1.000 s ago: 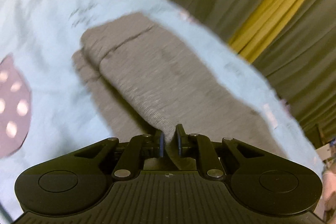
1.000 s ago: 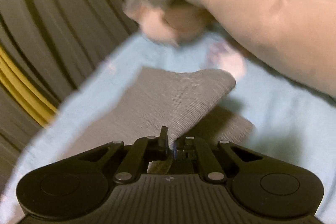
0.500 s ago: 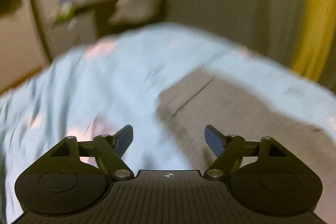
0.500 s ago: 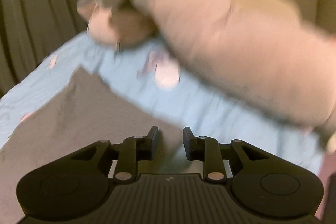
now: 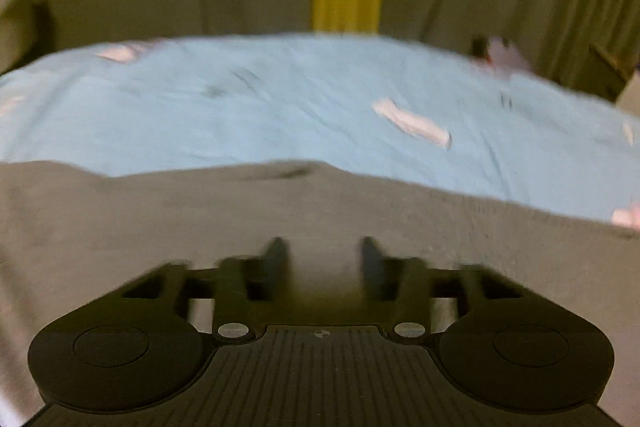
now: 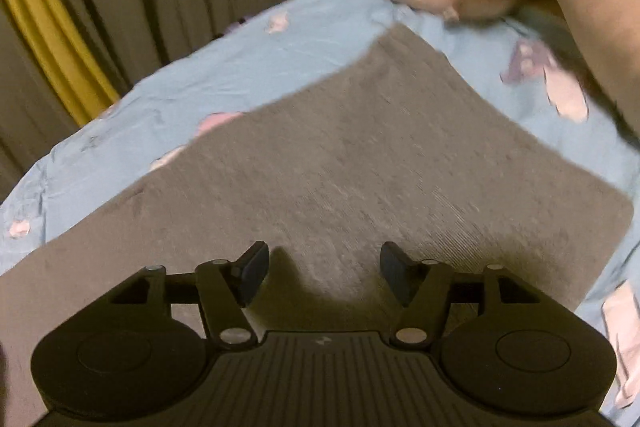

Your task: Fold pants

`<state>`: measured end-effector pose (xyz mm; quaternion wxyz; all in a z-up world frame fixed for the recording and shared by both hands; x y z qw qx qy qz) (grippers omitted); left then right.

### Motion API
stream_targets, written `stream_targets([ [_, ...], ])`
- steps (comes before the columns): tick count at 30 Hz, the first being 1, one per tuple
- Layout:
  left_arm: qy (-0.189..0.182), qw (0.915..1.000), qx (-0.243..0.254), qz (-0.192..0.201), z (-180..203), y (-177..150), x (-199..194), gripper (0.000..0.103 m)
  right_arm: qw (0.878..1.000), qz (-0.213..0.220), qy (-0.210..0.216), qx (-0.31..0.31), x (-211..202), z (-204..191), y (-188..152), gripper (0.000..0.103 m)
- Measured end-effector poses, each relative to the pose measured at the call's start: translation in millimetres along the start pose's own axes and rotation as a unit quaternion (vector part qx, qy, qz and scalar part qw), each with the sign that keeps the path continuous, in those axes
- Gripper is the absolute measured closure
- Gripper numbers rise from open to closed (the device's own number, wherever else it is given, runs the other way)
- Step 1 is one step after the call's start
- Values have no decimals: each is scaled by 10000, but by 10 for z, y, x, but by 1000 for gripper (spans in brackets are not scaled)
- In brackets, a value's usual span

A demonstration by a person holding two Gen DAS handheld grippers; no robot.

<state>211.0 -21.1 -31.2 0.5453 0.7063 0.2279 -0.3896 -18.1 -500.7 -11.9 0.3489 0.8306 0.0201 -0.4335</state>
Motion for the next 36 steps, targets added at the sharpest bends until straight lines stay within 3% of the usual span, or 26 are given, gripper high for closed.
stream_targets([
  [2, 221, 9990, 358, -172, 123, 39, 231, 68, 10000, 19, 68, 26, 13, -9, 5, 34],
  [5, 914, 9930, 742, 97, 201, 169, 427, 81, 9998, 42, 83, -193, 28, -112, -61, 20],
  [6, 1194, 9894, 819, 136, 201, 194, 474, 80, 9996, 58, 59, -279, 65, -117, -101, 16],
  [7, 1405, 9862, 876, 89, 209, 230, 574, 72, 9993, 76, 27, -358, 96, -147, -101, 13],
  [9, 1556, 9850, 740, 87, 228, 243, 583, 71, 9989, 97, 33, -462, 144, -186, -88, 8],
  [10, 1549, 9853, 703, 138, 261, 232, 520, 74, 9988, 107, 65, -464, 145, -187, -87, 8],
  [12, 1351, 9879, 713, 279, 320, 174, 333, 69, 9991, 168, 170, -354, 146, -149, -50, 8],
  [14, 1055, 9918, 616, 388, 323, 70, 121, 47, 9991, 291, 270, -143, 96, -71, -7, 9],
  [18, 575, 9971, 300, 399, 199, -349, -355, 40, 9940, 995, 70, 440, -204, 282, 182, 9],
  [20, 602, 9975, 78, 371, 77, -534, -527, 33, 9869, 1404, -157, 775, -405, 580, 309, 9],
  [22, 728, 9966, -235, 301, -102, -679, -658, 33, 9813, 1469, -271, 1212, -526, 909, 397, 9],
  [24, 858, 9948, -511, 220, -268, -765, -781, 33, 9738, 1367, -262, 1797, -619, 1282, 413, 15],
  [27, 1141, 9903, -778, 144, -458, -824, -901, 21, 9661, 1046, 5, 2360, -660, 1655, 319, 56],
  [28, 1225, 9886, -861, 182, -508, -838, -921, 17, 9649, 919, 77, 2459, -647, 1724, 295, 60],
  [32, 1102, 9838, -1341, 453, -633, -995, -925, 15, 9621, 659, 389, 2619, -554, 1800, 244, 59],
  [34, 924, 9791, -1682, 668, -663, -1123, -891, 15, 9590, 639, 516, 2712, -481, 1804, 263, 52],
  [36, 863, 9763, -1898, 583, -706, -1191, -810, 14, 9573, 575, 625, 2762, -395, 1805, 301, 52],
])
Point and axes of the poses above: each gripper's, at about its wrist camera, not at the fingertips, and x roughly the way its jaws point, z to its right, y to its top, the point moved 2 cm from there along x, roughly the way its jaws point, and after that the axes turned 14 degrees about x, right-handed, at the moved point
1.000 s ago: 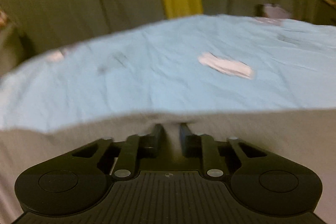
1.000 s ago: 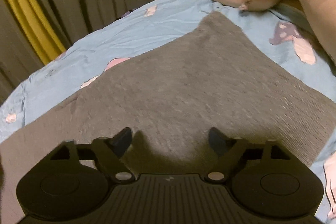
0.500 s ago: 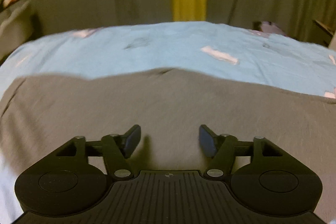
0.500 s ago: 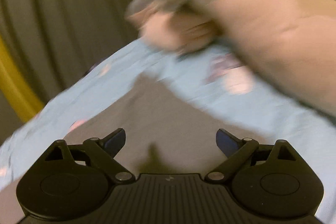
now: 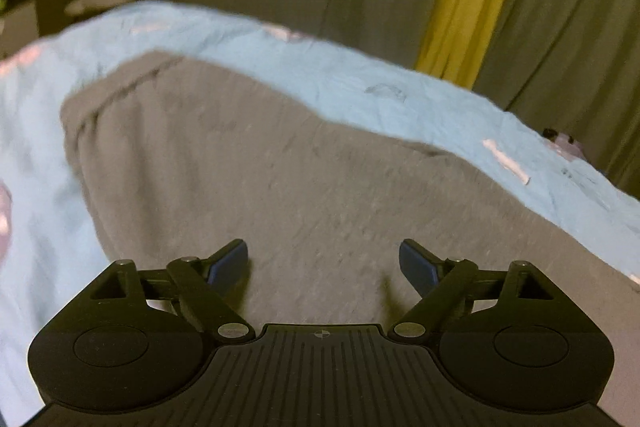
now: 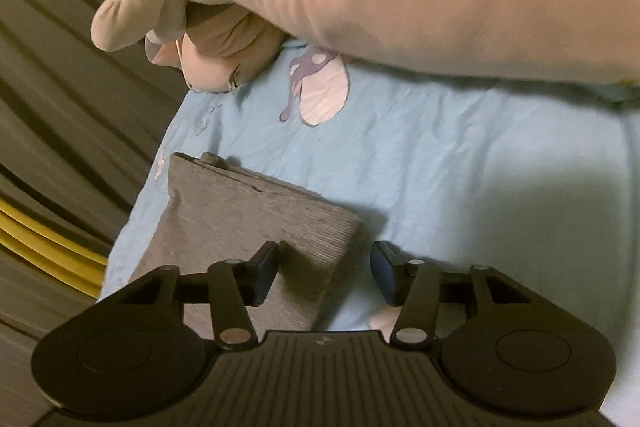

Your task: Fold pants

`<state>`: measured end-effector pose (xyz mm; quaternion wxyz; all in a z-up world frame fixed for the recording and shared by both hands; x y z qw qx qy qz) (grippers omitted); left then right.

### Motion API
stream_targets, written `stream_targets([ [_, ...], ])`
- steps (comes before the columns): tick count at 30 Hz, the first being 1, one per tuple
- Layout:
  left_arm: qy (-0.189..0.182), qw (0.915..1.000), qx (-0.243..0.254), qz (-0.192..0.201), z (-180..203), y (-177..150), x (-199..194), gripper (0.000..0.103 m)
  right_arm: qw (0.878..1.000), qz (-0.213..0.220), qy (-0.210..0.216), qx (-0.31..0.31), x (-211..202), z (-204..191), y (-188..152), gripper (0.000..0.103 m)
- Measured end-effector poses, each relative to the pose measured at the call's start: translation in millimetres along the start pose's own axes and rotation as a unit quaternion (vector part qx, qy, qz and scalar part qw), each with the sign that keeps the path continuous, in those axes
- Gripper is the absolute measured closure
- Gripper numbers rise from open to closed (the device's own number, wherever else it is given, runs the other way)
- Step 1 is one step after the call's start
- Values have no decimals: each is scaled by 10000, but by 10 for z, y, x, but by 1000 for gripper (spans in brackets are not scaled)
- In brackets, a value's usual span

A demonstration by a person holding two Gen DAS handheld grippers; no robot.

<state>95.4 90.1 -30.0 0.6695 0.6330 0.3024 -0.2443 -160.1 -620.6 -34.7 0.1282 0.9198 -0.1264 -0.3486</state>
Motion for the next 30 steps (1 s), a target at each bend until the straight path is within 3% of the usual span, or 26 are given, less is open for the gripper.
stream_targets([
  [2, -85, 9996, -251, -101, -70, -13, 43, 14, 9998, 3, -38, -211, 61, -104, -13, 62],
  [3, -143, 9991, -394, -75, -111, -6, 52, 14, 9993, 54, -134, -348, 80, -156, -38, 89],
  [6, -91, 9978, -655, 21, -210, -32, 75, 14, 9967, 242, -358, -693, 37, -390, -128, 94],
  [7, -35, 9978, -666, -18, -220, -39, 101, 14, 9941, 423, -199, -980, -63, -575, -208, 94],
  [9, -1, 9981, -614, -55, -215, -41, 143, 14, 9826, 560, 598, -1670, -305, -979, -458, 94],
  [12, 79, 9991, -420, -62, -163, -30, 170, 13, 9441, 317, 1975, -2622, -577, -1483, -897, 95],
  [14, 88, 9993, -369, -66, -167, -37, 161, 13, 9331, 287, 2190, -2836, -571, -1589, -996, 95],
  [17, 19, 9988, -497, -32, -213, -49, 134, 13, 9509, 594, 1469, -2657, -419, -1447, -810, 95],
  [18, -18, 9984, -568, -20, -237, -56, 127, 13, 9592, 888, 947, -2513, -375, -1308, -671, 95],
  [20, -78, 9976, -695, -8, -274, -59, 132, 12, 9605, 1426, -234, -2380, -305, -1002, -445, 94],
  [21, -92, 9974, -721, -10, -279, -57, 145, 11, 9677, 1205, -482, -2159, -230, -816, -341, 94],
  [23, -63, 9978, -653, -10, -261, -46, 168, 9, 9789, 692, -783, -1755, -60, -517, -268, 92],
  [24, -25, 9984, -564, -31, -240, -42, 184, 9, 9772, 633, -979, -1772, -1, -455, -286, 77],
  [25, 10, 9988, -489, -51, -217, -40, 196, 9, 9739, 640, -1242, -1787, 45, -417, -293, 54],
  [26, 39, 9991, -409, -65, -196, -40, 200, 8, 9732, 742, -1394, -1669, 43, -394, -270, 48],
  [28, 77, 9995, -291, -81, -169, -42, 202, 8, 9746, 1096, -1305, -1451, -79, -380, -185, 45],
  [30, 88, 9995, -292, -84, -168, -42, 210, 8, 9672, 1523, -1346, -1522, -228, -436, -137, 45],
])
Point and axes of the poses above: each gripper's, at about its wrist camera, not at the fingertips, and x roughly the way its jaws point, z to its right, y to its top, the point moved 2 cm from there along x, roughly the way its jaws point, and after that the axes turned 14 degrees about x, right-handed, at the moved point
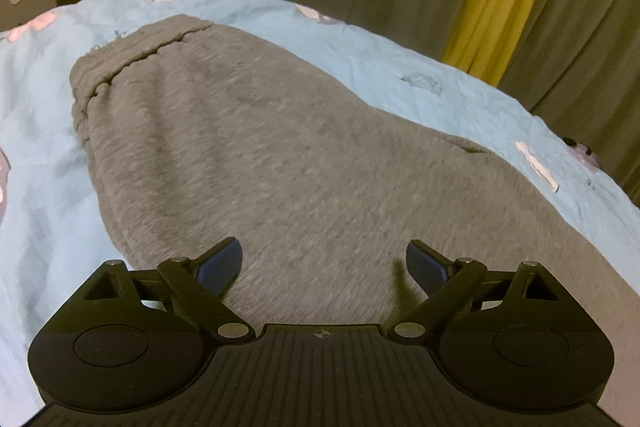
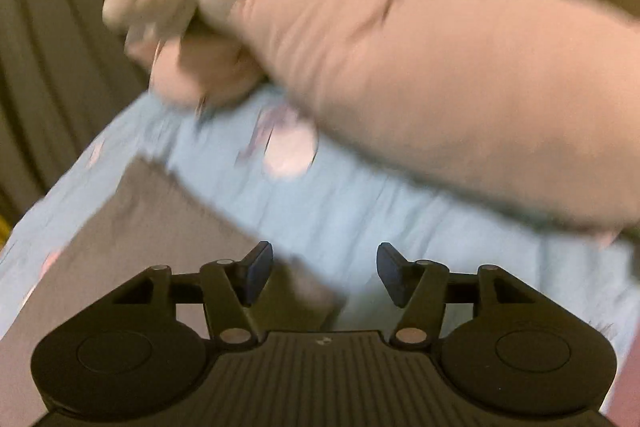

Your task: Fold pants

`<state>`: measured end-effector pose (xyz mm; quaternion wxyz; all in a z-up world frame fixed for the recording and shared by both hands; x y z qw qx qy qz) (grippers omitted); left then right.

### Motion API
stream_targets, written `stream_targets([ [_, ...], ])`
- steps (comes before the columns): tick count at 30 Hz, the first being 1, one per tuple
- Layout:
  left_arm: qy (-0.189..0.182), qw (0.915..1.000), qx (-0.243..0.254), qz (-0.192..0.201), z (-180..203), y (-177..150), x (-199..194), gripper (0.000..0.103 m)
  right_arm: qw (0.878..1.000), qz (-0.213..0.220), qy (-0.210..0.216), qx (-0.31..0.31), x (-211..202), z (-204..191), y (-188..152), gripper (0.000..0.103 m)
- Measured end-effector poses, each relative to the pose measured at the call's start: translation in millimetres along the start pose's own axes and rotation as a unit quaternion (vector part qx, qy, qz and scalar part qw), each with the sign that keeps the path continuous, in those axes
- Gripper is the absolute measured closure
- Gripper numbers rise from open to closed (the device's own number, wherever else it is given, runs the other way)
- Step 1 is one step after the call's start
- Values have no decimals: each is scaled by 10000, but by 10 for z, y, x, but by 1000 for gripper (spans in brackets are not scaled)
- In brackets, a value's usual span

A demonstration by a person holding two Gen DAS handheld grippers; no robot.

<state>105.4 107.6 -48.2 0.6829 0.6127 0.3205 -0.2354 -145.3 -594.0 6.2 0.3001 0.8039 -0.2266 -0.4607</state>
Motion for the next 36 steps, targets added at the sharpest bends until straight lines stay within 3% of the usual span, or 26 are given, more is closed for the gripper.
stream_targets([
  [3, 26, 10000, 26, 4, 19, -1, 17, 7, 9989, 236, 362, -201, -47, -120, 94, 45],
  [6, 76, 9999, 129, 1, 46, -6, 26, 6, 9963, -71, 788, -334, -2, -238, 68, 45],
  [8, 77, 9998, 162, 15, 53, -10, 27, 6, 9926, -322, 1021, -572, 128, -390, -26, 51],
  [10, 83, 9998, 181, 8, 48, -14, 40, 6, 9867, -652, 1285, -753, 242, -458, -169, 64],
  [11, 90, 9998, 199, 11, 47, -13, 44, 6, 9846, -909, 1237, -831, 359, -468, -236, 66],
  [12, 108, 9997, 234, 13, 50, -15, 51, 6, 9845, -992, 1121, -909, 424, -490, -309, 74],
  [13, 134, 9995, 279, 6, 58, -16, 58, 6, 9850, -899, 1064, -1022, 441, -494, -324, 84],
  [15, 183, 9991, 372, 12, 85, -14, 61, 6, 9884, -596, 788, -1151, 387, -509, -279, 89],
  [19, 211, 9986, 493, 20, 113, -14, 67, 6, 9954, -179, 374, -867, 185, -352, -140, 83],
  [23, 161, 9990, 408, 38, 86, -15, 60, 6, 9976, -383, 120, -573, 156, -51, -100, 71],
  [25, 156, 9990, 408, 40, 86, -15, 59, 6, 9976, -482, 69, -484, 112, 73, -97, 66],
  [33, 193, 9987, 467, 8, 99, -31, 25, 6, 9966, -595, 158, -541, 138, 54, -131, 62],
  [36, 179, 9989, 444, 9, 91, -34, 14, 6, 9960, -712, 240, -481, 170, 55, -131, 53],
])
Point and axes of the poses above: each gripper's, at about its wrist camera, not at the fingertips, and x roughly the way its jaws point, z to its right, y to its top, the point moved 2 cm from there along x, roughly the way its jaws point, and after that the axes turned 14 degrees about x, right-handed, at the moved point
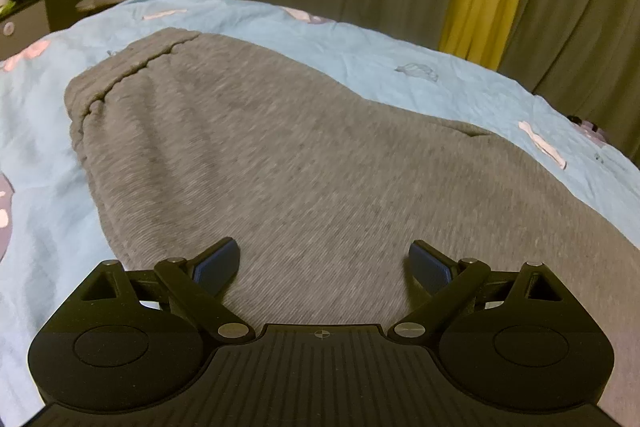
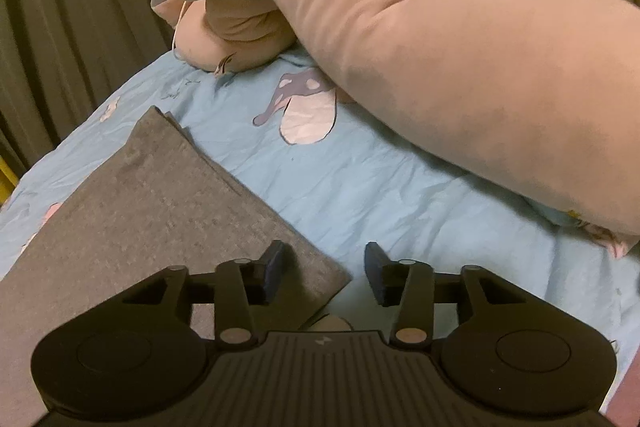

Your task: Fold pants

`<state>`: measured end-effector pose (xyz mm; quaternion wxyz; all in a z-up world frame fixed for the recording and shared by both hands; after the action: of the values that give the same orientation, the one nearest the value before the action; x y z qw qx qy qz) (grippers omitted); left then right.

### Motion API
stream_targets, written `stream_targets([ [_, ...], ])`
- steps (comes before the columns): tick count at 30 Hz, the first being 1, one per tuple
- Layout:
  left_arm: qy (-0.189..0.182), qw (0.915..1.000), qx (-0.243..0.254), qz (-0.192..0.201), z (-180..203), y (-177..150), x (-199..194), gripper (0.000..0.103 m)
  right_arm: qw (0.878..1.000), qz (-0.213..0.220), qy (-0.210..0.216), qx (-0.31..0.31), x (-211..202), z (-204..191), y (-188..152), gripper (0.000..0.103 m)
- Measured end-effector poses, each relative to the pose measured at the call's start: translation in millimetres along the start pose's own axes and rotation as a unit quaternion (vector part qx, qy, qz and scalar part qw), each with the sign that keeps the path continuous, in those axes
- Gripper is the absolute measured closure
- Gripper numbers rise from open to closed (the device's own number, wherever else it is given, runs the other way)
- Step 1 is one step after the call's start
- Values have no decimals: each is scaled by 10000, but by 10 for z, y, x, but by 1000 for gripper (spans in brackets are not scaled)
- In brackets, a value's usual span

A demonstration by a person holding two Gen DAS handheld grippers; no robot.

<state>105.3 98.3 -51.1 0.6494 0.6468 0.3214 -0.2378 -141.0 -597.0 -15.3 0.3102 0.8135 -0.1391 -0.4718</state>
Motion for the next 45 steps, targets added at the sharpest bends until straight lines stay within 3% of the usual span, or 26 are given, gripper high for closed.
stream_targets([
  [4, 3, 10000, 18, -16, 0, -7, 2, 6, 9987, -271, 361, 226, 48, 45, -12, 44],
  [10, 65, 9998, 160, -42, 34, -19, 3, 6, 9974, -301, 568, 318, 57, 93, -22, 43],
  [14, 60, 9999, 153, -39, 30, -20, 5, 6, 9913, -425, 1006, 731, 57, 207, -7, 44],
  [17, 54, 9999, 146, -40, 27, -20, 8, 6, 9828, -544, 1318, 1178, 73, 320, 5, 53],
  [19, 49, 9999, 141, -43, 27, -18, 11, 6, 9760, -613, 1459, 1495, 94, 408, 22, 66],
  [21, 39, 9999, 132, -43, 25, -16, 17, 5, 9676, -714, 1577, 1837, 129, 502, 30, 72],
  [24, 26, 9999, 136, -41, 26, -16, 22, 4, 9593, -767, 1713, 2108, 160, 585, 42, 72],
  [36, 20, 9999, 159, -41, 34, -13, 34, 4, 9556, -754, 1702, 2282, 256, 598, 35, 66],
  [38, 14, 9999, 160, -41, 28, -12, 28, 4, 9564, -776, 1763, 2197, 244, 559, 41, 68],
  [40, 12, 9999, 151, -40, 27, -11, 28, 4, 9603, -760, 1840, 1955, 220, 498, 22, 83],
  [45, 36, 9998, 207, -49, 36, -14, 29, 4, 9682, -720, 1776, 1607, 239, 401, -21, 80],
])
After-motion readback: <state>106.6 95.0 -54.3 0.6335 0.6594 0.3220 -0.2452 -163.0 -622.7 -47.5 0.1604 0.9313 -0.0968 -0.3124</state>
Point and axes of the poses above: each gripper's, at about its wrist camera, not at the fingertips, and x roughly the way its jaws point, z to its right, y to its top, the point moved 2 cm from there along x, roughly the way its jaws point, and after that the axes turned 14 degrees about x, right-handed, at the moved point
